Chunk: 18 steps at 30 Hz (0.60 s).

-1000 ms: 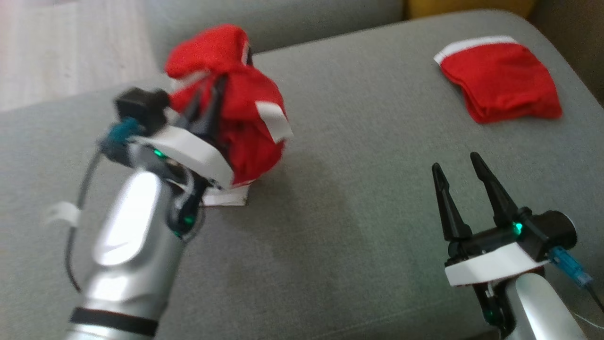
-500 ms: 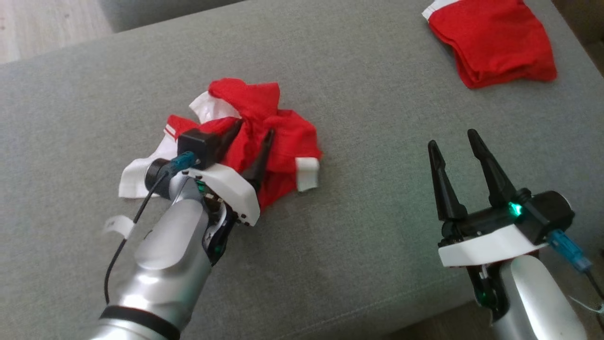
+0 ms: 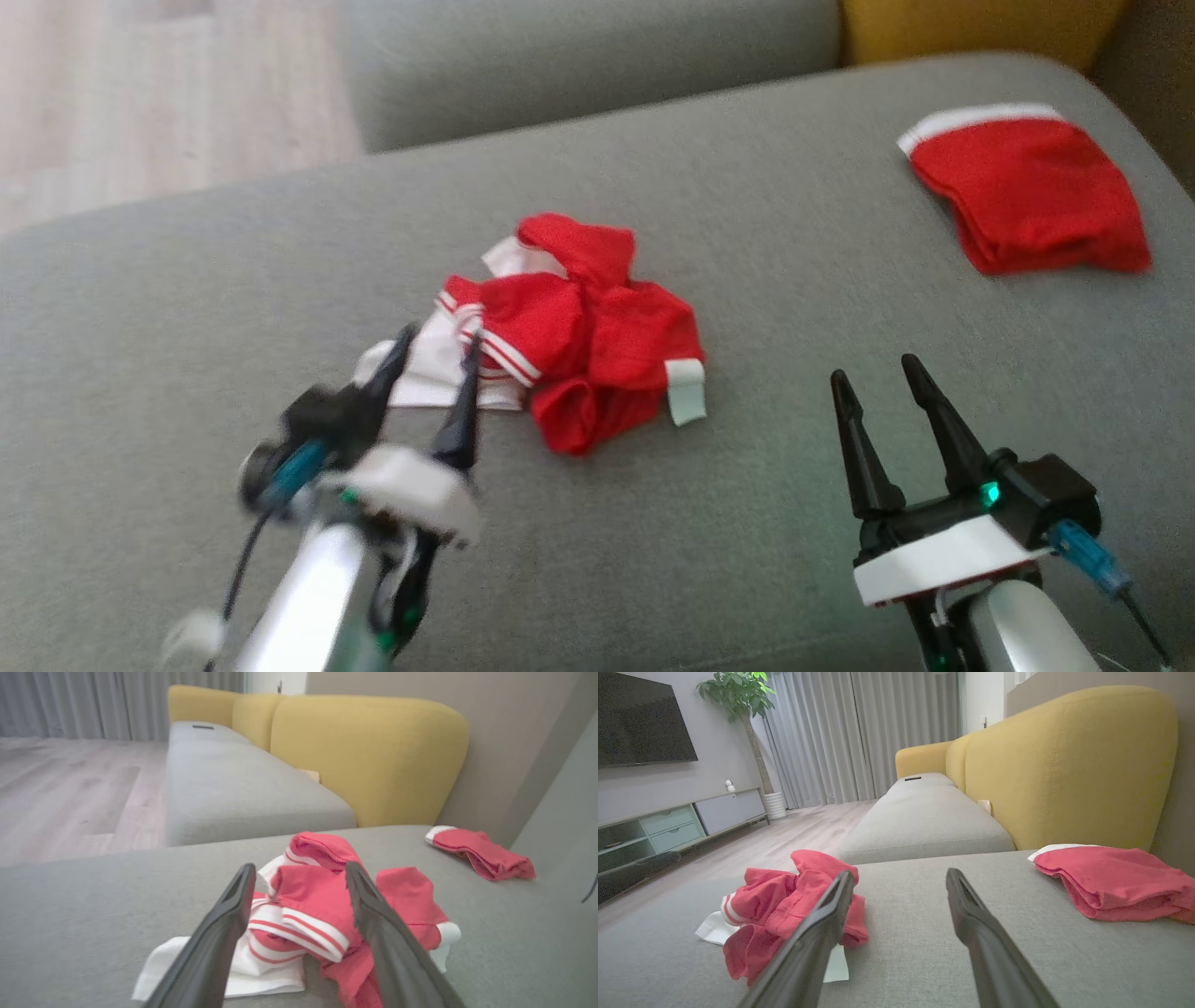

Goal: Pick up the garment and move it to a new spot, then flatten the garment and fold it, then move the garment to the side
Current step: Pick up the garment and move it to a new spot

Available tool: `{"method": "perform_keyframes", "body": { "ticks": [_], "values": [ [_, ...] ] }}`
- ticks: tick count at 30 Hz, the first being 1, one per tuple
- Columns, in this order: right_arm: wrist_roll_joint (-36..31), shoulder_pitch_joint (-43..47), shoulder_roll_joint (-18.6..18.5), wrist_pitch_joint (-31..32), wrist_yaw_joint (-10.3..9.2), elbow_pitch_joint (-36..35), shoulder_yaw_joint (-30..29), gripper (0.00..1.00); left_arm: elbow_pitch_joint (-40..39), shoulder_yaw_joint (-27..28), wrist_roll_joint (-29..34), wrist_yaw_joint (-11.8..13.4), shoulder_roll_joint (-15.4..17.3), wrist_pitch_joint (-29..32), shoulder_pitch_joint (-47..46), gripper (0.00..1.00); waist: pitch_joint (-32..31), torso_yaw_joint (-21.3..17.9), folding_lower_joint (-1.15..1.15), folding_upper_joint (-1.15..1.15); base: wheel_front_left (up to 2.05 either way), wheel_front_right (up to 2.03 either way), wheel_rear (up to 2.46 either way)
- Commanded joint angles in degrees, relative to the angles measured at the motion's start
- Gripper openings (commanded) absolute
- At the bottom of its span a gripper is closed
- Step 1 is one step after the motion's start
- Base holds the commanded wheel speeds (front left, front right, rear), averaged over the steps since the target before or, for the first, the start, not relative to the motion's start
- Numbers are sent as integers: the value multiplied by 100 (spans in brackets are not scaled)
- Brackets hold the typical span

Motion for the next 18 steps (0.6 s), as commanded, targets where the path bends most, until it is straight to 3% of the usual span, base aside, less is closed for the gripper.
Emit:
{"method": "perform_keyframes", "body": {
  "ticks": [1, 8, 18],
  "values": [
    [56, -137, 79, -36, 37, -158, 93, 100, -428, 423, -9, 30, 106, -70, 54, 100, -311, 297, 0, 0, 0, 0, 0],
    [-34, 133, 126, -36, 37, -111, 98, 100, -1537, 1213, 394, 44, 87, -70, 1411, 100, -568, 578, 0, 0, 0, 0, 0],
    [-101, 653, 174, -36, 37, -208, 8, 100, -2498, 1668, 687, 16, 18, -71, 2869, 100, -882, 737, 0, 0, 0, 0, 0]
  ]
}}
